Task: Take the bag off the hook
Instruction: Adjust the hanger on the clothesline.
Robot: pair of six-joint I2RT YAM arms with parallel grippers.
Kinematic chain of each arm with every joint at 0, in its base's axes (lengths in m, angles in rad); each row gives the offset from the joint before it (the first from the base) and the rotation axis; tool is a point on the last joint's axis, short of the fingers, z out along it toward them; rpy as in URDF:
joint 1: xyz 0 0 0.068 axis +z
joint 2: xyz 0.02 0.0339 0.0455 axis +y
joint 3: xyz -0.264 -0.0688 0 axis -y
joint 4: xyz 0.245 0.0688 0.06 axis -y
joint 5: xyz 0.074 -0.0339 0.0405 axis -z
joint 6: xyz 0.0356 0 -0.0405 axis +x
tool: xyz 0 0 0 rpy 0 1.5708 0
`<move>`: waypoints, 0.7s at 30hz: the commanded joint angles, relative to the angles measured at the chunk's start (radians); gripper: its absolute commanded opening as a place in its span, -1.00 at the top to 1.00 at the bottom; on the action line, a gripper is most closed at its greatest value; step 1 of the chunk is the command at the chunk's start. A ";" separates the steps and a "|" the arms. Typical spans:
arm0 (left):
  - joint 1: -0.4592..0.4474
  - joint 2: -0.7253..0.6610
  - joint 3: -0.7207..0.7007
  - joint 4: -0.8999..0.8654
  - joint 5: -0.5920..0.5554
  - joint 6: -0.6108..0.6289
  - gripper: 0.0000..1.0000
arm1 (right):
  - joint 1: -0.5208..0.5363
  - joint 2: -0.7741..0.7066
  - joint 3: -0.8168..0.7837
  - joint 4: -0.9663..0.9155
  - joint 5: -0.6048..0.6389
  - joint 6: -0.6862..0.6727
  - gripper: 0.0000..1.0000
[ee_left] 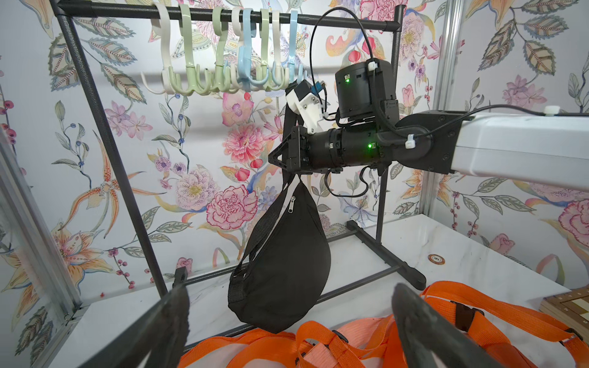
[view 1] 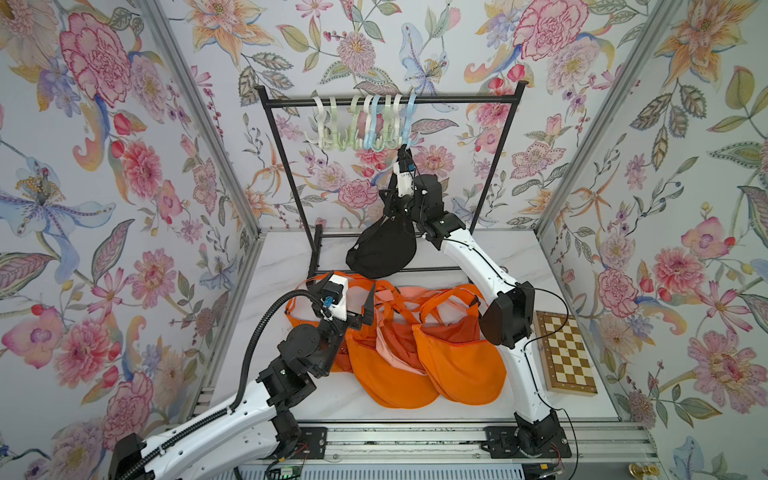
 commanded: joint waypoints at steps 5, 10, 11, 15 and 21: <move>0.015 0.081 0.042 0.064 -0.067 0.084 -0.99 | 0.001 -0.033 -0.024 -0.019 -0.029 0.006 -0.07; 0.018 0.199 0.065 0.213 -0.114 0.162 -0.99 | 0.001 -0.108 -0.107 -0.017 -0.059 -0.015 -0.61; 0.021 0.228 0.072 0.254 -0.121 0.202 -0.99 | 0.001 -0.127 -0.125 -0.019 -0.065 -0.023 -0.66; 0.063 0.344 0.113 0.370 -0.119 0.255 -0.99 | -0.005 -0.219 -0.211 -0.018 -0.086 -0.040 -0.77; 0.162 0.523 0.149 0.577 -0.050 0.238 -0.99 | -0.021 -0.414 -0.459 0.045 -0.126 -0.061 -0.86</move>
